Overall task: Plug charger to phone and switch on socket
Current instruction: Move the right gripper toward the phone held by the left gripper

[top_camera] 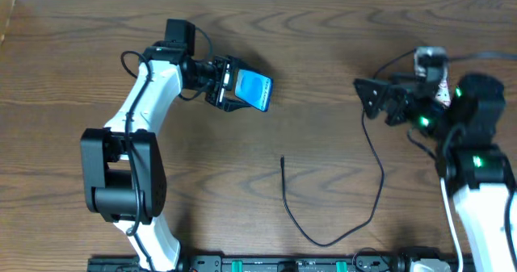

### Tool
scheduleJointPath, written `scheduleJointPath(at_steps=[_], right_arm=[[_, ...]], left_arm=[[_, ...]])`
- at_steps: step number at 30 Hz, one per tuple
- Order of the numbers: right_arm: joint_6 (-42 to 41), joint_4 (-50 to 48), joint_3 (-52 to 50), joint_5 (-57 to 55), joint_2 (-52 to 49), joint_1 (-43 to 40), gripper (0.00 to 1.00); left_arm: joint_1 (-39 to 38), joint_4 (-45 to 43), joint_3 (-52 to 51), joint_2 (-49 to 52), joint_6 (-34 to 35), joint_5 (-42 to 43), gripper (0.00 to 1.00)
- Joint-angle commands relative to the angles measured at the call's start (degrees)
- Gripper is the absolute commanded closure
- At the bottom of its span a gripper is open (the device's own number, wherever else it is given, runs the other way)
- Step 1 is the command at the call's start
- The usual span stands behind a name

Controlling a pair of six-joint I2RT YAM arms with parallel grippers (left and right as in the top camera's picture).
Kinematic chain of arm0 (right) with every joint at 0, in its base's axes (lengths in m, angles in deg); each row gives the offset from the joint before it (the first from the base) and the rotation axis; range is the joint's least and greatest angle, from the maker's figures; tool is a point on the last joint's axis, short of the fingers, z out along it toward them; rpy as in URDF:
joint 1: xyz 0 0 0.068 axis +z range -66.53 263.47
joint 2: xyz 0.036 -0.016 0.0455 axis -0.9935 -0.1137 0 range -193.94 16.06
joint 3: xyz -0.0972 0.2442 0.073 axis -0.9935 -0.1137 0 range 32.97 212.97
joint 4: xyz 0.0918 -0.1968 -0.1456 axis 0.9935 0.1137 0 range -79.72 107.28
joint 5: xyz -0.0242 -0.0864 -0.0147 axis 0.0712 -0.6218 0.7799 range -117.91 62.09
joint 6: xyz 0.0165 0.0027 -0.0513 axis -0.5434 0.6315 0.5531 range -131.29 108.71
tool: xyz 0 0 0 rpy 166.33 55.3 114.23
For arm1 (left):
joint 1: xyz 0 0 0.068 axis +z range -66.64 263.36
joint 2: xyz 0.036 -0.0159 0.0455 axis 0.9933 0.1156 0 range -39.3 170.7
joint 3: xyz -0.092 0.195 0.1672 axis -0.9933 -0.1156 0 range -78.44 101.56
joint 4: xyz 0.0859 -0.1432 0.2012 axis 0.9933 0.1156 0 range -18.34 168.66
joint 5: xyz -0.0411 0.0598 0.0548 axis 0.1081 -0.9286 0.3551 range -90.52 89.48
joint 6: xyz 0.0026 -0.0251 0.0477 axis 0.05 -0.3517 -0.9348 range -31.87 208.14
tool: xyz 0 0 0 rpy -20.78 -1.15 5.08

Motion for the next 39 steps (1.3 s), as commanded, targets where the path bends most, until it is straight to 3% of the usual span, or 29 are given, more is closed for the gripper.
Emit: scheduleJointPath(at_steps=[1, 3, 10, 14, 22, 30, 39], right_arm=[[-3.39, -3.87, 2.71, 21.29, -7.89, 0.22, 0.01], [-4.02, -6.51, 2.71, 25.88, -11.28, 0.22, 0.01], [-9.05, -6.4, 2.58, 25.55, -16.26, 0.39, 0.05], [-7.56, -2.97, 2.58, 18.23, -17.51, 3.43, 0.01], [-6.82, 2.99, 2.56, 0.68, -18.16, 14.1, 0.01], [-15.69, 5.79, 2.56, -11.82, -18.16, 20.5, 0.03], [-20.28, 6.25, 2.54, -13.09, -18.95, 20.92, 0.08]], left_arm=[[-2.69, -0.04, 1.6, -2.25, 2.86, -5.44, 0.93], [-4.35, -0.07, 1.6, -2.25, 4.39, -8.35, 0.93], [-7.98, -0.07, 1.6, -2.25, 8.35, -12.57, 0.92], [-9.35, -0.33, 1.6, -2.25, 12.13, -13.0, 0.93], [-11.43, -0.46, 1.6, -2.25, 12.07, -15.13, 0.93], [-13.31, -0.48, 1.6, -2.25, 12.09, -15.02, 0.93], [-14.25, -0.59, 1.6, -2.25, 13.6, -11.58, 0.93]])
